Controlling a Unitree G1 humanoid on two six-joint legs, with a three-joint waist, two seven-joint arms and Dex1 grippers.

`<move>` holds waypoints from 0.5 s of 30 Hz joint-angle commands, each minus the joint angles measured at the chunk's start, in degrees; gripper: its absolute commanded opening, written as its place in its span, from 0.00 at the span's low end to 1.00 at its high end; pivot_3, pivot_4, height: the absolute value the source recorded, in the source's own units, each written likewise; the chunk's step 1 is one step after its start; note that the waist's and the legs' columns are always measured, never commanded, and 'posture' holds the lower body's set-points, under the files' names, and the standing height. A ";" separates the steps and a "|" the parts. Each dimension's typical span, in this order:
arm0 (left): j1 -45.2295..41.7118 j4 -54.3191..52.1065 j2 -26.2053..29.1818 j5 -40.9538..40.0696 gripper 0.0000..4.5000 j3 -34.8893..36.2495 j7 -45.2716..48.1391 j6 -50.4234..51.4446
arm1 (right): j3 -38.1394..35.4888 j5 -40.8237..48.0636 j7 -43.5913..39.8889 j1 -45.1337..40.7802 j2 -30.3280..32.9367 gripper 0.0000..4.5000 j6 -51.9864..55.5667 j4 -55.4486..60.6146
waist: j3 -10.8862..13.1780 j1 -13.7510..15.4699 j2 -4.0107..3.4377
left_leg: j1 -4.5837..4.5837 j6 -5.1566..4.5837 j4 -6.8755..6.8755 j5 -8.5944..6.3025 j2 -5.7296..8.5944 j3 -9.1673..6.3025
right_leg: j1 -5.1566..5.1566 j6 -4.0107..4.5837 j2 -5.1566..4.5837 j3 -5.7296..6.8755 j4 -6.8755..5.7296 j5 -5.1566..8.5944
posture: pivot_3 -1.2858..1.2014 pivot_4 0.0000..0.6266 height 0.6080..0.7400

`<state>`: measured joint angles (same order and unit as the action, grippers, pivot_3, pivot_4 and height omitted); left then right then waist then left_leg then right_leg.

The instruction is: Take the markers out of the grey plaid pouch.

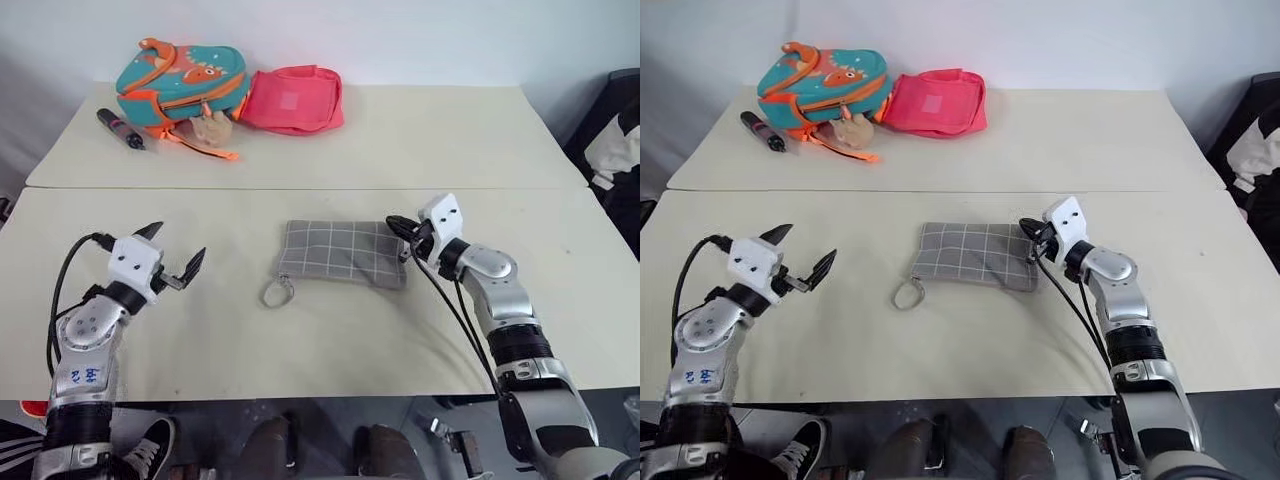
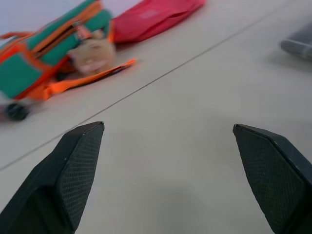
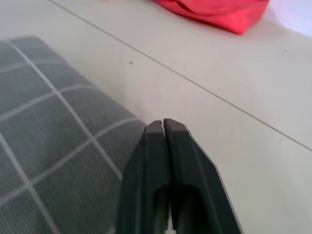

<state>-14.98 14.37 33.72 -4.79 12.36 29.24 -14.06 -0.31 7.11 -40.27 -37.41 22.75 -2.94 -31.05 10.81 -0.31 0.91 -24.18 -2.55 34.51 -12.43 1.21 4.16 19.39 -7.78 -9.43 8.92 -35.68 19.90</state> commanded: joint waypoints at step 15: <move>-24.65 34.50 -3.22 18.11 1.00 -19.60 0.58 -33.01 | 2.55 -4.03 -0.08 2.23 0.43 0.01 -1.15 2.54 | 0.00 0.14 0.00 | 0.01 -0.06 0.15 0.02 0.02 0.03 | -0.08 0.00 -0.03 0.03 -0.05 0.00 | 0.52 0.24 1.00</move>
<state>-38.07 46.54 31.29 12.21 -5.83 29.67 -44.85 2.20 2.73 -40.40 -35.24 23.37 -4.38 -30.52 10.81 -0.17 0.91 -24.17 -2.61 34.68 -12.41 1.22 4.19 19.30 -7.78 -9.46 8.96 -35.74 19.90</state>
